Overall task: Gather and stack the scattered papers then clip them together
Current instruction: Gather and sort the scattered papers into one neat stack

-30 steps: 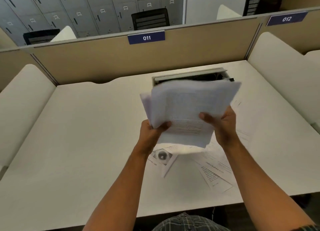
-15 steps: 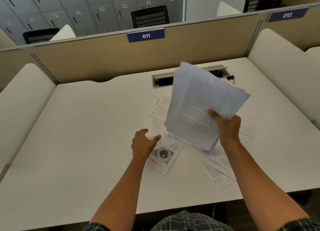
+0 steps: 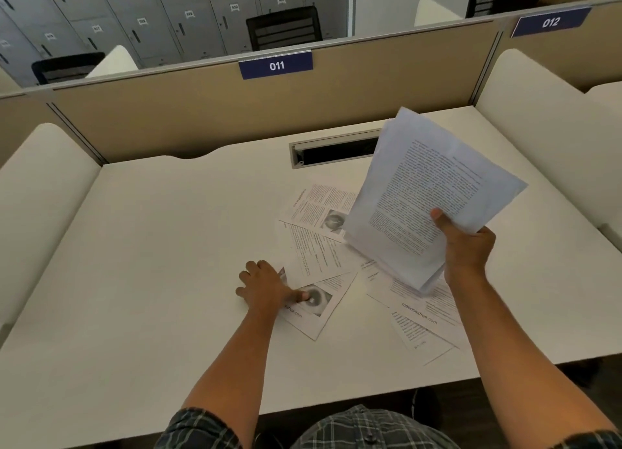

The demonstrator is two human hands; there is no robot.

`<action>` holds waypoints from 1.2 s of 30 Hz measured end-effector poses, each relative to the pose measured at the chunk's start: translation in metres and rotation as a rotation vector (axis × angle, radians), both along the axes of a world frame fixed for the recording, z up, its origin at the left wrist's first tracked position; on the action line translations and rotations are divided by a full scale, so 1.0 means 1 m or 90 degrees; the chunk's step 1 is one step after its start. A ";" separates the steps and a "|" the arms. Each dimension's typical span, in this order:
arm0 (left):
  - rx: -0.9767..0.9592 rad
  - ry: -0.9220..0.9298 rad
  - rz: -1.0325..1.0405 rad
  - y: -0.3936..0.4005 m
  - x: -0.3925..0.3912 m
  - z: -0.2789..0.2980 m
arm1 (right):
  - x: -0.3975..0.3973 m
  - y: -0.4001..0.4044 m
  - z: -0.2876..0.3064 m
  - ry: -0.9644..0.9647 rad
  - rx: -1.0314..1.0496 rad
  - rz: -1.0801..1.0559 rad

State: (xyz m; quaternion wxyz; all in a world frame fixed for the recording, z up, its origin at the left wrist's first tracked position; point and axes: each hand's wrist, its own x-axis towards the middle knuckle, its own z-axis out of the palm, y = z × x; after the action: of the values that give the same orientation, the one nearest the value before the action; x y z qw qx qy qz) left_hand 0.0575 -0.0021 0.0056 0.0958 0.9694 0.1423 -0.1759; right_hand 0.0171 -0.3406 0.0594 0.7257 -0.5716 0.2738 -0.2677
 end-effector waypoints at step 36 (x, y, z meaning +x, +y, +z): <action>-0.734 -0.846 0.511 0.033 0.034 0.109 | 0.013 0.019 0.015 0.055 -0.065 0.065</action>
State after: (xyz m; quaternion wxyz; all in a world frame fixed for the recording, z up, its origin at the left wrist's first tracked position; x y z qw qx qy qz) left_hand 0.0915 0.0311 0.1147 0.6706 0.5543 0.2714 0.4116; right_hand 0.0302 -0.3219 0.0745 0.6960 -0.6320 0.2612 -0.2188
